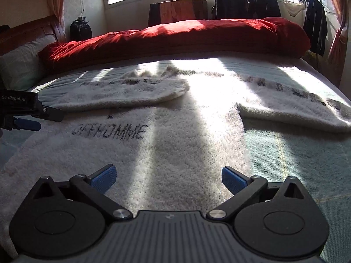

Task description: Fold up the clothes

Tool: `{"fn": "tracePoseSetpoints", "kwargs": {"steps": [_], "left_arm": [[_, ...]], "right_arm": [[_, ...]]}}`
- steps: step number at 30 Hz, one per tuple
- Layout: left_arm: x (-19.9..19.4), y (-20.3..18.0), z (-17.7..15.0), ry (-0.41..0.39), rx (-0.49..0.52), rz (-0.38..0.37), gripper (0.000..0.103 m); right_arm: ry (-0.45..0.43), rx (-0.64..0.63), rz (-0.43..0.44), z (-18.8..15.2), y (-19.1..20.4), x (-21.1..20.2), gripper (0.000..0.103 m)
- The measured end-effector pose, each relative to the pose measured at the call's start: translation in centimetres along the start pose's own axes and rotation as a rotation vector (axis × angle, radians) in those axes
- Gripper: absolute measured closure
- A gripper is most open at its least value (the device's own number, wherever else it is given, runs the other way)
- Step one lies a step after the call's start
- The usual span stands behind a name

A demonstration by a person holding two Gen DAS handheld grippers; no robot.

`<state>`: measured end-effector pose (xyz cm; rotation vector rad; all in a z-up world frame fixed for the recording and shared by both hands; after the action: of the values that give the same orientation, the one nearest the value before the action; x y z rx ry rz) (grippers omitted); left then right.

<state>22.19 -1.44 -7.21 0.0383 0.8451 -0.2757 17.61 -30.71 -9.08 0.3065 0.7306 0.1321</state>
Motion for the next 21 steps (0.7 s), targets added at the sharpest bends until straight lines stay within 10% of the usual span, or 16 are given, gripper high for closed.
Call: {"fn": "tracePoseSetpoints", "kwargs": {"steps": [8, 21], "left_arm": [[-1.8, -2.0, -2.9, 0.071, 0.075, -0.027, 0.008], [-2.0, -4.4, -6.3, 0.14, 0.129, -0.066, 0.008]], "right_arm": [[0.107, 0.152, -0.015, 3.6, -1.7, 5.3, 0.0], [0.223, 0.111, 0.064, -1.1, -4.2, -1.2, 0.0]]}}
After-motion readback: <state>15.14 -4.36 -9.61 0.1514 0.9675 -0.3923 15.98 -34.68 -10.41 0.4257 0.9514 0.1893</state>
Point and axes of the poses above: each gripper's, at about its wrist camera, not at the fingertips, and x roughly the way its jaws point, y to its left, z to its top, the point moved 2 cm from there along x, roughly the way its jaws point, and after that the axes turned 14 degrees about x, right-handed, at the moved point
